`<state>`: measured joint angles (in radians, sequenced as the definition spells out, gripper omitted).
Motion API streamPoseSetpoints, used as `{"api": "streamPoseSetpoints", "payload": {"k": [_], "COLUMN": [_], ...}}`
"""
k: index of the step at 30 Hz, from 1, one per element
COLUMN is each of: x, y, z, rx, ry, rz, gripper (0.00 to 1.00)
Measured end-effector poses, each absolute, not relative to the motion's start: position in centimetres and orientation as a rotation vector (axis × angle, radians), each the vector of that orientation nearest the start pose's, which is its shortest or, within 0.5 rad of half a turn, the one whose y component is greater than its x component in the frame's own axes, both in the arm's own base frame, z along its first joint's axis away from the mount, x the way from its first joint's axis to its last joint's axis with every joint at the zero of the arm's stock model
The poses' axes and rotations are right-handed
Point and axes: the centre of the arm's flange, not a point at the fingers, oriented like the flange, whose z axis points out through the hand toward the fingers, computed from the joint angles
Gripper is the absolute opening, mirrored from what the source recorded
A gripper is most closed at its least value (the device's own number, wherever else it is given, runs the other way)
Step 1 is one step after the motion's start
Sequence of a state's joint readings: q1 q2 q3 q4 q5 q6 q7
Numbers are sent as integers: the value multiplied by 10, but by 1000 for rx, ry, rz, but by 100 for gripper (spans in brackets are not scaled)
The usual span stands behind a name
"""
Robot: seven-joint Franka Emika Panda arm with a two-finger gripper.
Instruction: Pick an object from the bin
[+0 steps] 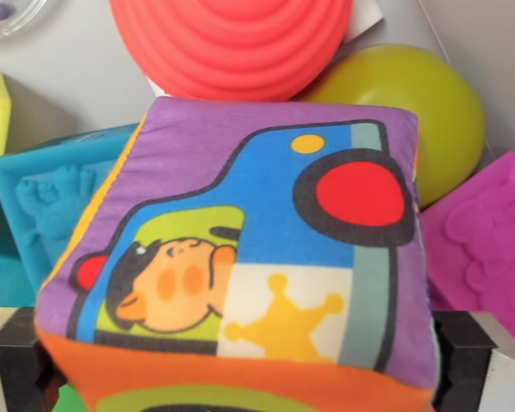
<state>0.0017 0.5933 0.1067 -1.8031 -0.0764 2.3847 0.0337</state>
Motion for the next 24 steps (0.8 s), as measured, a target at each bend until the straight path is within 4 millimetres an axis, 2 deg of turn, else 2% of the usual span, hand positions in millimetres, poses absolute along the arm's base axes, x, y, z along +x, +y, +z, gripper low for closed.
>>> {"api": "streamPoseSetpoints", "payload": {"k": [6,7,24], "x": [650,650,650], "y": [65,65,65], "z": [209,209,209], "rx": [-3130,-3130,-3131], "ry": [-176,-176,-177], "rz": [9,9,9], "gripper": [100,0,0]}}
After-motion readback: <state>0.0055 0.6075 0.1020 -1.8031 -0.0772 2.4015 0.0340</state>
